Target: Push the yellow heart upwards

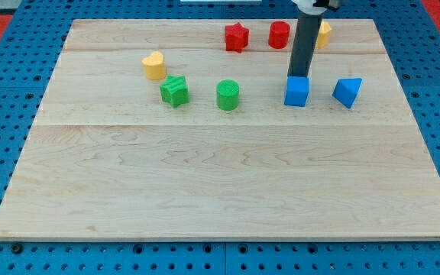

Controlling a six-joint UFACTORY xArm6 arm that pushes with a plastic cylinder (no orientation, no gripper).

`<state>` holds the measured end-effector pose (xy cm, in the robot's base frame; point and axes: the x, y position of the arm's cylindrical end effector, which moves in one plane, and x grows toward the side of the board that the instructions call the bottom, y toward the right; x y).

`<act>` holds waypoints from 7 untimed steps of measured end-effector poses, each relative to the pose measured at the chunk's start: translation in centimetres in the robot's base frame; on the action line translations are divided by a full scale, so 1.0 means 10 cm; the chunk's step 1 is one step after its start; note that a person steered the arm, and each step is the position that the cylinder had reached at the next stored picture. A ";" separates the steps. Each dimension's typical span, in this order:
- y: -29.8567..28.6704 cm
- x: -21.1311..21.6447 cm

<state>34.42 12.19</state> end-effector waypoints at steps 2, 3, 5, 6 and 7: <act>-0.27 0.03; -0.66 -0.21; -1.85 -0.16; -2.58 -0.19; -2.94 -0.26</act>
<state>31.82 -17.18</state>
